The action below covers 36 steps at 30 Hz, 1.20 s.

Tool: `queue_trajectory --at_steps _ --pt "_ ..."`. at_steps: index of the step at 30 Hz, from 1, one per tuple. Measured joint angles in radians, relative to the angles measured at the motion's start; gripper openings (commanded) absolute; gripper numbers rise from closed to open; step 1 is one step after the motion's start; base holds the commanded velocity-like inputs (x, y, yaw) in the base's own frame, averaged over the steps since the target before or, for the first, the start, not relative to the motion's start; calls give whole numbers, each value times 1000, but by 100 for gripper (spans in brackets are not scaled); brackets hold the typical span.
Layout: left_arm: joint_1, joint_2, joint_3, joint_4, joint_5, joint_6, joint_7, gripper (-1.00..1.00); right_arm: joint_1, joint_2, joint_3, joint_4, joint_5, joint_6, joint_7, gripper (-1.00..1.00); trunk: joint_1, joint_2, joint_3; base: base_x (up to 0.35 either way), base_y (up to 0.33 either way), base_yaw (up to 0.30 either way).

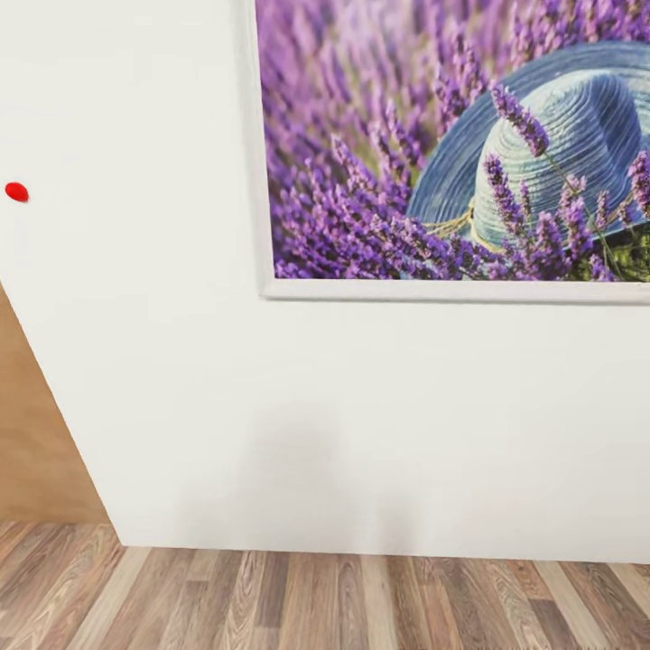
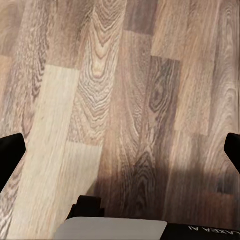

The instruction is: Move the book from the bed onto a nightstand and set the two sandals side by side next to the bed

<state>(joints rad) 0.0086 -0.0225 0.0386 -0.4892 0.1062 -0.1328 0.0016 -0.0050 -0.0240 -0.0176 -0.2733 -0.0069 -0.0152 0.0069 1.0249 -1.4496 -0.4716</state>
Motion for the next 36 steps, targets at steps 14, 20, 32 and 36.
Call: queue_trajectory --at_steps 14,20,32,36 --pt "0 0 0 0 0 0 0 100 -1 1 0 0 0 0 0 100 0 0 5 5 0 -295" --pt "0 0 1 0 0 1 0 100 -1 1 0 0 0 0 0 100 0 0 5 138 0 -171" --pt "0 1 1 0 0 0 0 100 -1 1 0 2 1 0 -1 100 0 0 5 323 0 -7" --pt "0 0 0 0 0 1 0 100 -1 1 0 2 1 0 -1 100 0 0 5 330 0 -9"
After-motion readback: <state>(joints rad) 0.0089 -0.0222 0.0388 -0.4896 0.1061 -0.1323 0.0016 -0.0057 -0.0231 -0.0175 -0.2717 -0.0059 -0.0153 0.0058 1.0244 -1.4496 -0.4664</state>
